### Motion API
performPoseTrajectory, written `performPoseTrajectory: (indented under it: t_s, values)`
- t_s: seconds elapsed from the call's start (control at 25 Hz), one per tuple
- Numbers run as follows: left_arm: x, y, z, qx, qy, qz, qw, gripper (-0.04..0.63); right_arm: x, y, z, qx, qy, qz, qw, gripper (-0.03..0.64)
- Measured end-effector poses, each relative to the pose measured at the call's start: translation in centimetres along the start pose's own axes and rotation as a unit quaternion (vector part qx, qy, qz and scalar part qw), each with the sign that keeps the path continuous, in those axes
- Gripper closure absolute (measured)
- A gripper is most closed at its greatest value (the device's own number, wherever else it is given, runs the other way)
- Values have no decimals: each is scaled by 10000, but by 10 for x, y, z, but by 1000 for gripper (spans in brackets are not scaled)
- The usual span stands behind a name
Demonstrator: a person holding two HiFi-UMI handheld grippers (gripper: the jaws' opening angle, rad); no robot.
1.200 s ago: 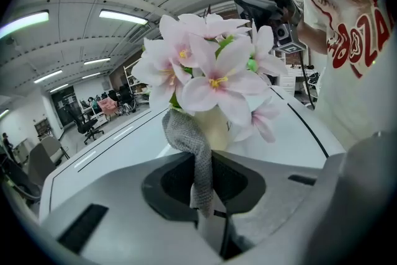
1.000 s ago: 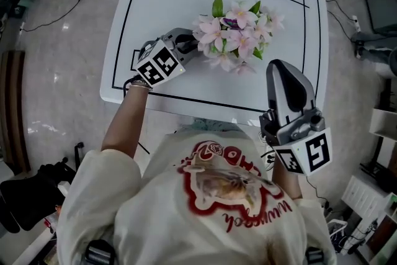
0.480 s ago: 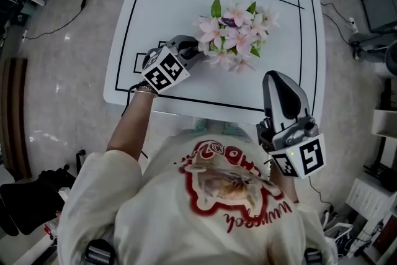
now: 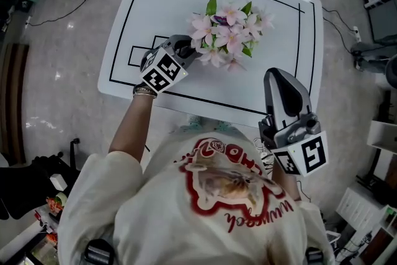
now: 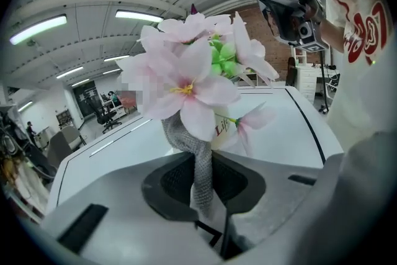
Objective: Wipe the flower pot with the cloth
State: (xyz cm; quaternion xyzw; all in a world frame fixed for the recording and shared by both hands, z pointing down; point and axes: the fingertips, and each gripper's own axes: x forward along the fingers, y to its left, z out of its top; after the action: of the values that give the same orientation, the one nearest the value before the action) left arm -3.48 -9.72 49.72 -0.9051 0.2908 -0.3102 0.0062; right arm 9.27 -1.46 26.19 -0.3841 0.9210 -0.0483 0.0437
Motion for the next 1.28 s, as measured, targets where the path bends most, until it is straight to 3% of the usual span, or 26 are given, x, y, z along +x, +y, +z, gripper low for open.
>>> performPoseTrajectory:
  t_s: [0.44, 1.28]
  values:
    - [-2, -15, 8, -221, -87, 77, 9997, 537, 4, 8, 0, 66, 55, 416, 9991, 617]
    - [8, -36, 20, -380, -141, 88, 9991, 538, -11, 5, -6, 67, 155, 500, 9986, 617]
